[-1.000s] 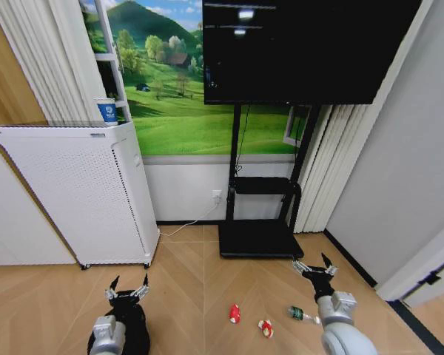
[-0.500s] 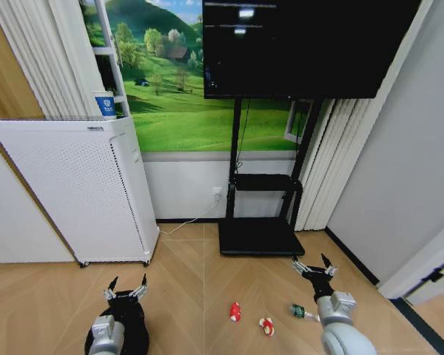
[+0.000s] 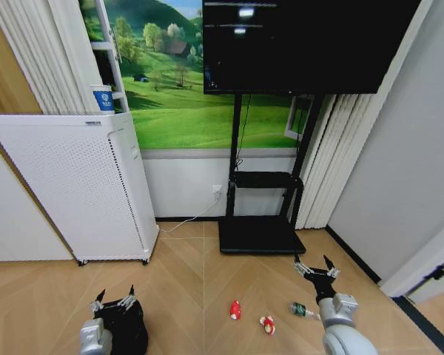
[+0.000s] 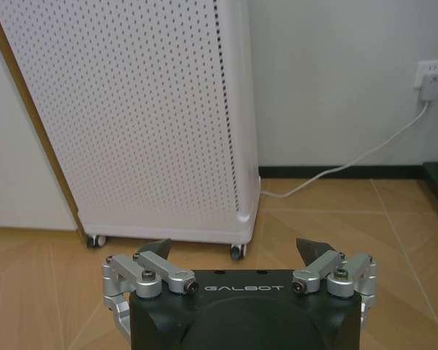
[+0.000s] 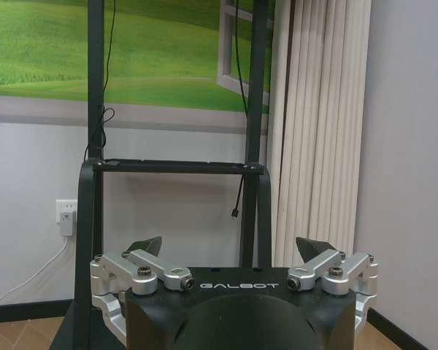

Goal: Pick up the trash bin and place the garbage on the floor into it.

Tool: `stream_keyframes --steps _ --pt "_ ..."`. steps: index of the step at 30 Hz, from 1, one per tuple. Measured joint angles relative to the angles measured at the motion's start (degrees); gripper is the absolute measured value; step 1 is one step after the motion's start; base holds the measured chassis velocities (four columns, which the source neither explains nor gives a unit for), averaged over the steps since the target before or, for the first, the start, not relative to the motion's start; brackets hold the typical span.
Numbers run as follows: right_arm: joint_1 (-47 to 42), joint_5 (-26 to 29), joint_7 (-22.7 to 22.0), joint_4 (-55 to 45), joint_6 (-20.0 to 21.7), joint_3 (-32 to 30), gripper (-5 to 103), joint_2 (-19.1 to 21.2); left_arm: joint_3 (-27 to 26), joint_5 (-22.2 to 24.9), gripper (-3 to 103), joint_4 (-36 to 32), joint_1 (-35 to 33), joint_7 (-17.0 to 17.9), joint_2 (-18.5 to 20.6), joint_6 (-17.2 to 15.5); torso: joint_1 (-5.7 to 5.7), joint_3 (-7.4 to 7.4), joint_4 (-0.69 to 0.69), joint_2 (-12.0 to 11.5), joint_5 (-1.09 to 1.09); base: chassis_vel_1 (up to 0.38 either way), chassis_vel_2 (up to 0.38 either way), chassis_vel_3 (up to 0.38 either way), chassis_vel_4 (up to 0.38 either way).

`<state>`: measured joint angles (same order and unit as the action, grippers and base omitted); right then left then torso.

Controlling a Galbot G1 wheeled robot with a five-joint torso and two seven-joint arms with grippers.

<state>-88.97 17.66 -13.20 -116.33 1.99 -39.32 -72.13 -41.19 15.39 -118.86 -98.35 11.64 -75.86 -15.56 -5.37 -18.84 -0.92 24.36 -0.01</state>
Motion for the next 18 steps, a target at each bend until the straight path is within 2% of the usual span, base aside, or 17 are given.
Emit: stream_keyframes --steps 1,3,4,5,6,7,8,9,11,12,13,15,17,18 --pt "-0.01 -0.04 -0.01 0.04 -0.03 -0.04 100 -0.02 -0.21 0.37 97 -0.35 -0.46 0.12 0.20 -0.45 0.04 0.10 -0.01 -0.14 0.00 0.000 0.000 0.000 0.000" --pt "0.09 -0.11 -0.02 0.26 -0.09 -0.05 100 -0.05 -1.21 3.53 96 -2.53 -3.04 1.08 0.96 -3.84 0.26 0.51 0.01 -0.77 0.02 0.000 0.000 0.000 0.000" --pt "0.09 -0.11 -0.02 0.26 -0.09 -0.05 100 -0.05 -1.21 3.53 96 -2.53 -3.04 1.08 0.96 -3.84 0.26 0.51 0.01 -0.77 0.02 0.000 0.000 0.000 0.000" --pt "0.13 -0.12 -0.03 0.33 -0.13 -0.12 100 -0.15 -1.77 8.32 94 -4.79 -5.17 2.89 1.57 -8.27 0.45 0.83 0.01 -1.26 0.02 0.000 0.000 0.000 0.000" --pt "0.19 -0.11 -0.11 0.45 -0.27 -0.53 100 -0.34 -2.20 17.99 93 -7.83 -7.97 7.08 2.00 -15.00 0.70 1.29 0.01 -1.97 0.02 0.000 0.000 0.000 0.000" --pt "0.19 -0.11 -0.11 0.45 -0.27 -0.53 100 -0.34 -2.20 17.99 93 -7.83 -7.97 7.08 2.00 -15.00 0.70 1.29 0.01 -1.97 0.02 0.000 0.000 0.000 0.000" --pt "0.24 0.10 -0.19 0.61 -0.55 -0.99 100 -0.50 -3.26 31.04 92 -10.70 -10.05 12.68 1.97 -19.78 0.92 1.72 0.01 -2.63 0.01 0.000 0.000 0.000 0.000" --pt "0.24 0.10 -0.19 0.61 -0.55 -0.99 100 -0.50 -3.26 31.04 92 -10.70 -10.05 12.68 1.97 -19.78 0.92 1.72 0.01 -2.63 0.01 0.000 0.000 0.000 0.000" --pt "0.68 0.39 -0.23 1.09 -0.63 -1.07 100 -0.52 -5.27 42.84 92 -12.91 -11.26 17.76 1.32 -22.25 1.15 2.14 0.00 -3.28 0.01 0.000 0.000 0.000 0.000" --pt "0.68 0.39 -0.23 1.09 -0.63 -1.07 100 -0.52 -5.27 42.84 92 -12.91 -11.26 17.76 1.32 -22.25 1.15 2.14 0.00 -3.28 0.01 0.000 0.000 0.000 0.000" --pt "1.11 0.48 -0.23 1.60 -0.73 -1.04 100 -0.51 -6.94 47.72 92 -13.69 -11.84 19.59 1.06 -23.00 1.32 2.42 0.01 -3.72 0.02 0.000 0.000 0.000 0.000" --pt "1.38 0.53 -0.23 1.96 -0.80 -0.99 100 -0.51 -8.30 46.74 92 -13.33 -12.13 18.92 1.19 -23.00 1.46 2.60 0.01 -4.05 0.02 0.000 0.000 0.000 0.000" --pt "1.76 0.57 -0.23 2.51 -0.96 -0.94 100 -0.60 -10.96 36.92 92 -10.47 -12.46 13.50 2.07 -20.85 1.69 3.01 0.01 -4.69 0.00 0.000 0.000 0.000 0.000" --pt "1.76 0.57 -0.23 2.51 -0.96 -0.94 100 -0.60 -10.96 36.92 92 -10.47 -12.46 13.50 2.07 -20.85 1.69 3.01 0.01 -4.69 0.00 0.000 0.000 0.000 0.000"
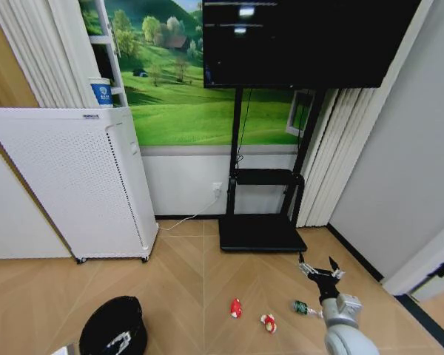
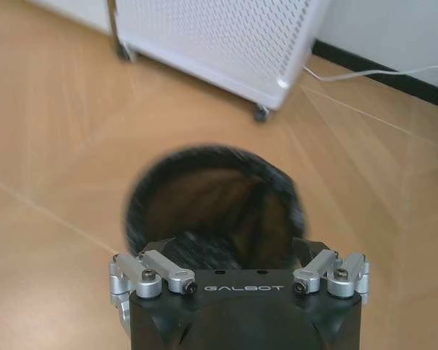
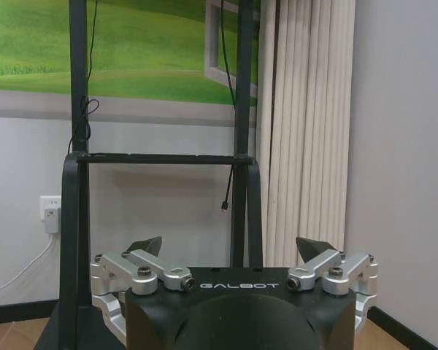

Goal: Pick up the trash bin and place the garbage on the floor into it.

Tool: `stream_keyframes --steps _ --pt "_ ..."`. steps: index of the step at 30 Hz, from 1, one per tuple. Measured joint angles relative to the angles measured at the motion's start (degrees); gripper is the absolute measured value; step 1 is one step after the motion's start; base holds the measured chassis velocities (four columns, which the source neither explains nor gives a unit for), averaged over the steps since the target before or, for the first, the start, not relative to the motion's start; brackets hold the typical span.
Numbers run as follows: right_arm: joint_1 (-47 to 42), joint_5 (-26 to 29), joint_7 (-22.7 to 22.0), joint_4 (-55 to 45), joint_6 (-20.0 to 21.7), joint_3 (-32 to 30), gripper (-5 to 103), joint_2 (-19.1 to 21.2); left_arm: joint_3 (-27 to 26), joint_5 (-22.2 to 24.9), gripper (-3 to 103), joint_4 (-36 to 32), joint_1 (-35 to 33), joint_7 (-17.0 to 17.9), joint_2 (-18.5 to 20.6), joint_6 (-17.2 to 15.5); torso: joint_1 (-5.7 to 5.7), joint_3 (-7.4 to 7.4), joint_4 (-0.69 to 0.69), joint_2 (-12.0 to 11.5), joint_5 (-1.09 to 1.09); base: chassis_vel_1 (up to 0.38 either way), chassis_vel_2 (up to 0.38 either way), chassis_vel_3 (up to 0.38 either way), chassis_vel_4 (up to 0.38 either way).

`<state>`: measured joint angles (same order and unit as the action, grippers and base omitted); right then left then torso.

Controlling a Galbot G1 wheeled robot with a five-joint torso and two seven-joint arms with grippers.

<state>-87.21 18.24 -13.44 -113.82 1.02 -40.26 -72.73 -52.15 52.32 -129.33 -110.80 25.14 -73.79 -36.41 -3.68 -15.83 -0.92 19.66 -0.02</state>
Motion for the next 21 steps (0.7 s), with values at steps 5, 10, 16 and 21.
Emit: stream_keyframes --steps 5,10,16,21 --pt "0.18 0.04 0.00 0.74 -0.35 -0.04 100 -0.04 -4.88 -15.65 92 3.78 -0.48 -13.14 1.42 6.62 0.39 0.79 0.00 -1.19 0.00 0.000 0.000 0.000 0.000" --pt "0.32 0.06 0.00 1.01 -0.50 -0.11 100 0.14 -10.44 -27.33 92 8.54 -0.43 -26.97 3.14 15.90 0.83 1.65 0.00 -2.49 -0.01 0.000 0.000 0.000 0.000" --pt "0.52 0.07 -0.12 1.06 -0.46 -0.06 100 0.43 -15.98 -37.92 92 12.65 -0.99 -41.30 4.36 25.11 1.25 2.36 0.00 -3.61 0.00 0.000 0.000 0.000 0.000" --pt "0.83 0.07 -0.21 1.21 -0.27 0.09 100 0.63 -20.73 -44.23 92 16.98 -1.60 -55.11 5.89 32.98 1.64 3.19 0.00 -4.83 0.01 0.000 0.000 0.000 0.000"
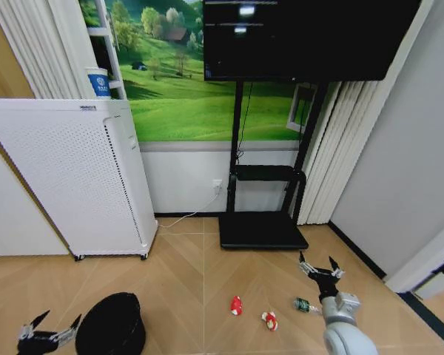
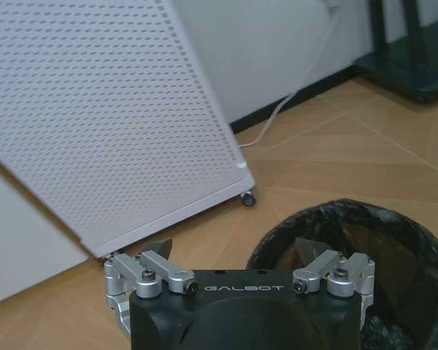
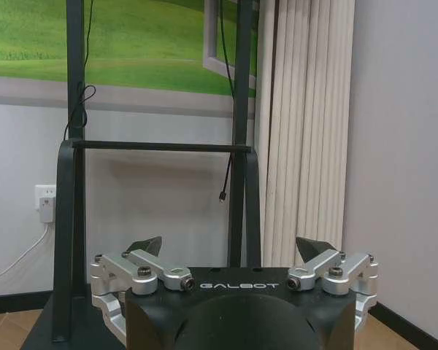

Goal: Pick up the trash bin and place the garbage on the floor into it.

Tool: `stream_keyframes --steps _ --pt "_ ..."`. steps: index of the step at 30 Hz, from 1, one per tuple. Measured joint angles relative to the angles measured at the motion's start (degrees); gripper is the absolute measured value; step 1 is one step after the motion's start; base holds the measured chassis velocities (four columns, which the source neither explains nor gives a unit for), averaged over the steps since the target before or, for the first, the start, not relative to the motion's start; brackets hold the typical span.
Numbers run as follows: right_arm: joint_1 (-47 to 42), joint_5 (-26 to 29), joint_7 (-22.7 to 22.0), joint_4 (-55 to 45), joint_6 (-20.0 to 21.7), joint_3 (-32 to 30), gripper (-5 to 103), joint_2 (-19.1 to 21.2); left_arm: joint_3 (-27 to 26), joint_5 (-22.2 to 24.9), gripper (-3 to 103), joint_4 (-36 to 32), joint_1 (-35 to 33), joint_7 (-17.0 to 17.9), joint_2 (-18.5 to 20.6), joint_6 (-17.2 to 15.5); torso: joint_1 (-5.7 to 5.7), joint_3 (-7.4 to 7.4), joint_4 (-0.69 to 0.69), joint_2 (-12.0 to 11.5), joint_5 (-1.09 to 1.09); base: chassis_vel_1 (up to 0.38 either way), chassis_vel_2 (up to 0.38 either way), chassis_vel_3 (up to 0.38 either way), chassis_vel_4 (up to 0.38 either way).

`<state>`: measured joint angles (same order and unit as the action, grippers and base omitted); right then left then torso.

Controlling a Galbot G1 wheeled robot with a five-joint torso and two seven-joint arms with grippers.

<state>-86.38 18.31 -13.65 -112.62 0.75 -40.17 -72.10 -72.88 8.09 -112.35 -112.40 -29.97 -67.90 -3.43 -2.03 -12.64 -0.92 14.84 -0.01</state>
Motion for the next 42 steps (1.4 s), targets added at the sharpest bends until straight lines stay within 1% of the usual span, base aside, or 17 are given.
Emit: stream_keyframes --steps 2,3,4,7,8,9,12,13,16,18,20,26,37,38,39,40,42 --pt "0.09 0.00 -0.03 0.05 0.05 0.03 100 0.03 -0.87 -2.23 92 1.56 -0.10 -4.15 0.30 2.91 0.16 0.36 0.00 -0.53 0.01 0.000 0.000 0.000 0.000" --pt "0.16 0.00 -0.05 0.08 0.08 0.05 100 0.03 -0.90 -2.66 95 2.12 -0.09 -5.24 0.34 3.87 0.25 0.56 0.00 -0.81 0.01 0.000 0.000 0.000 0.000" --pt "0.19 0.00 -0.08 0.10 0.11 0.05 100 0.03 -0.73 -2.69 93 2.77 -0.03 -6.30 0.30 4.49 0.35 0.81 0.01 -1.16 0.00 0.000 0.000 0.000 0.000" --pt "0.19 0.00 -0.09 0.13 0.12 0.05 100 0.02 -0.23 -1.94 92 3.07 0.03 -6.66 0.17 4.52 0.43 1.02 0.00 -1.45 0.01 0.000 0.000 0.000 0.000" --pt "0.18 -0.01 -0.11 0.18 0.13 0.04 100 0.02 1.01 0.82 91 3.11 -0.08 -6.75 -0.28 3.60 0.57 1.36 -0.01 -1.93 0.00 0.000 0.000 0.000 0.000" --pt "0.18 -0.01 -0.11 0.18 0.13 0.04 100 0.02 1.01 0.82 91 3.11 -0.08 -6.75 -0.28 3.60 0.57 1.36 -0.01 -1.93 0.00 0.000 0.000 0.000 0.000" --pt "0.21 0.01 -0.14 0.55 0.13 -0.21 100 0.22 3.31 6.49 88 1.52 -1.35 -5.55 -2.34 1.23 0.92 2.02 0.00 -2.94 0.01 0.000 0.000 0.000 0.000" --pt "0.21 0.01 -0.14 0.55 0.13 -0.21 100 0.22 3.31 6.49 88 1.52 -1.35 -5.55 -2.34 1.23 0.92 2.02 0.00 -2.94 0.01 0.000 0.000 0.000 0.000" --pt "0.34 0.02 -0.15 0.79 0.13 -0.22 100 0.29 4.36 7.86 88 0.72 -1.87 -4.26 -3.75 0.82 1.09 2.49 0.00 -3.57 0.01 0.000 0.000 0.000 0.000" --pt "0.43 0.01 -0.15 0.89 0.13 -0.05 100 0.21 5.26 8.34 84 0.04 -2.09 -3.11 -4.71 0.85 1.27 2.95 0.00 -4.22 0.01 0.000 0.000 0.000 0.000" --pt "0.44 -0.01 -0.15 0.90 0.13 0.02 100 0.15 5.71 8.73 86 -0.37 -2.15 -2.34 -5.20 0.82 1.33 3.14 0.00 -4.47 0.01 0.000 0.000 0.000 0.000" --pt "0.55 -0.04 -0.15 1.27 0.00 0.10 100 0.11 8.57 12.18 88 -3.63 -3.50 3.88 -8.35 -2.35 1.81 4.13 0.01 -5.93 0.02 0.000 0.000 0.000 0.000" --pt "0.41 -0.19 -0.12 1.49 -0.25 0.03 100 0.03 8.93 14.87 88 -5.90 -3.83 8.14 -8.82 -4.01 2.01 5.02 0.00 -7.08 0.02 0.000 0.000 0.000 0.000" --pt "0.39 -0.31 -0.09 1.54 -0.35 0.05 100 -0.04 9.27 15.83 90 -6.65 -3.57 9.93 -8.83 -4.38 2.01 5.41 0.00 -7.57 0.02 0.000 0.000 0.000 0.000" --pt "0.39 -0.31 -0.09 1.54 -0.35 0.05 100 -0.04 9.27 15.83 90 -6.65 -3.57 9.93 -8.83 -4.38 2.01 5.41 0.00 -7.57 0.02 0.000 0.000 0.000 0.000" --pt "0.39 -0.34 -0.09 1.54 -0.38 0.08 100 -0.05 9.65 16.52 86 -7.08 -3.39 11.08 -8.94 -4.62 2.01 5.64 0.00 -7.84 0.01 0.000 0.000 0.000 0.000" --pt "0.62 -0.27 -0.07 1.58 -0.39 0.12 100 0.19 11.18 20.54 84 -9.71 -3.37 17.78 -9.85 -6.07 2.02 6.41 0.00 -8.66 0.00 0.000 0.000 0.000 0.000"
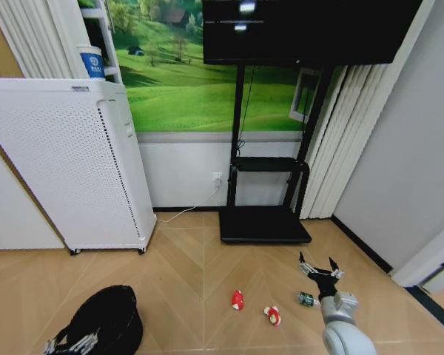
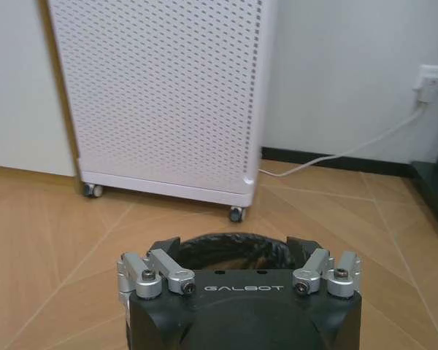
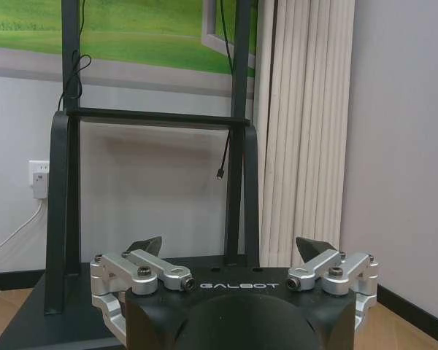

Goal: Pick up the trash bin and place the garbage on the floor into it.

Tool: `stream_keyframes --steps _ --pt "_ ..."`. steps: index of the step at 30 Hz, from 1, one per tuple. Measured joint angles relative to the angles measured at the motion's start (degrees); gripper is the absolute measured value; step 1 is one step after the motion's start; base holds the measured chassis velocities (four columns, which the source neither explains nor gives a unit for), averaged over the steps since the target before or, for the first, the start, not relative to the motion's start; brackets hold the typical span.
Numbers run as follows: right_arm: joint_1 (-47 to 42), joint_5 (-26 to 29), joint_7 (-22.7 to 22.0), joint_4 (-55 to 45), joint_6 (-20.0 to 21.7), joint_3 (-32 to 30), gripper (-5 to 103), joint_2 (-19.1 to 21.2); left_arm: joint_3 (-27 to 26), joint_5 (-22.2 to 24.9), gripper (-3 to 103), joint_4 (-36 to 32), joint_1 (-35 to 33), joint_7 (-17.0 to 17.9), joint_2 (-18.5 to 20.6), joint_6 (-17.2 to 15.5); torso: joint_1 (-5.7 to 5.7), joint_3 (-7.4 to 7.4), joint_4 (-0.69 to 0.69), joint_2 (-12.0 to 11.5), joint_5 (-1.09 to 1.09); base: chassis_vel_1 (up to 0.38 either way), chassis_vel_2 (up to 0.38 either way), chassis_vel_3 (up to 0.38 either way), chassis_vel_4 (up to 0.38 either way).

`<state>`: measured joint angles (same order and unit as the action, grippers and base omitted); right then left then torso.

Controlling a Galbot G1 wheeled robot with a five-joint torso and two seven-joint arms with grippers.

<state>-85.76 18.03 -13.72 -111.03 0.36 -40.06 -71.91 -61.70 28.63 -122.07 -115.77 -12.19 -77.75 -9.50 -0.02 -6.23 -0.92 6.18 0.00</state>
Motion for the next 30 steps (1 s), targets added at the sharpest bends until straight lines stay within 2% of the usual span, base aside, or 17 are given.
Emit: stream_keyframes --steps 1,2,3,4,5,6,7,8,10,12,15,16,20,30 --pt "0.00 0.00 0.00 0.00 0.00 0.00 100 0.00 0.00 0.00 84 0.00 0.00 0.00 0.00 0.00 0.00 0.00 0.00 0.00 0.00 0.000 0.000 0.000 0.000" --pt "0.21 0.13 0.00 0.13 0.00 -0.02 100 0.23 0.55 2.53 82 -2.29 -0.09 4.48 -0.55 -1.13 0.00 0.21 0.00 -0.19 0.00 0.000 0.000 0.000 0.000" --pt "0.36 0.19 0.00 0.26 0.00 -0.03 100 0.33 0.60 3.55 82 -3.98 -0.10 7.44 -0.76 -2.34 0.00 0.27 0.00 -0.25 0.01 0.000 0.000 0.000 0.000" --pt "0.36 0.19 0.00 0.26 0.00 -0.03 100 0.33 0.60 3.55 82 -3.98 -0.10 7.44 -0.76 -2.34 0.00 0.27 0.00 -0.25 0.01 0.000 0.000 0.000 0.000" --pt "0.49 0.20 0.00 0.44 0.00 0.03 100 0.33 0.18 4.97 84 -6.16 -0.12 10.81 -0.76 -4.50 0.00 0.31 0.00 -0.27 0.01 0.000 0.000 0.000 0.000" --pt "0.52 0.16 0.00 0.54 0.00 0.21 100 0.24 -0.01 7.51 84 -6.95 -0.17 12.36 -0.56 -6.05 0.01 0.31 0.00 -0.27 0.01 0.000 0.000 0.000 0.000" --pt "0.55 0.14 0.00 0.60 0.00 0.23 100 0.22 -0.07 10.44 84 -7.64 -0.41 15.74 -0.69 -9.48 0.01 0.29 -0.01 -0.22 0.00 0.000 0.000 0.000 0.000" --pt "0.55 0.14 0.00 0.60 0.00 0.23 100 0.22 -0.07 10.44 84 -7.64 -0.41 15.74 -0.69 -9.48 0.01 0.29 -0.01 -0.22 0.00 0.000 0.000 0.000 0.000" --pt "0.59 0.19 0.00 0.77 0.00 0.12 100 0.33 -0.89 13.48 84 -7.95 -1.02 20.09 -0.90 -14.47 0.01 0.24 0.00 -0.15 0.01 0.000 0.000 0.000 0.000" --pt "0.61 0.21 0.02 0.86 0.00 0.04 100 0.38 -1.33 14.09 84 -7.83 -1.24 20.59 -0.90 -15.54 0.01 0.23 0.00 -0.13 0.00 0.000 0.000 0.000 0.000" --pt "0.75 0.27 0.06 1.35 -0.09 -0.15 100 0.49 -4.46 17.25 84 -4.86 -2.67 20.05 0.54 -18.94 0.01 0.15 0.00 -0.03 0.00 0.000 0.000 0.000 0.000" --pt "0.75 0.27 0.06 1.35 -0.09 -0.15 100 0.49 -4.46 17.25 84 -4.86 -2.67 20.05 0.54 -18.94 0.01 0.15 0.00 -0.03 0.00 0.000 0.000 0.000 0.000" --pt "0.87 0.27 0.06 1.42 -0.12 0.18 100 0.42 -7.39 22.26 85 -0.60 -2.38 19.12 2.71 -20.84 0.02 0.08 0.00 0.07 0.00 0.000 0.000 0.000 0.000" --pt "0.45 -0.04 0.09 1.21 -0.12 0.49 100 0.28 -6.76 23.35 86 2.60 2.18 18.19 5.49 -22.14 0.02 -0.02 0.00 0.19 0.00 0.000 0.000 0.000 0.000"
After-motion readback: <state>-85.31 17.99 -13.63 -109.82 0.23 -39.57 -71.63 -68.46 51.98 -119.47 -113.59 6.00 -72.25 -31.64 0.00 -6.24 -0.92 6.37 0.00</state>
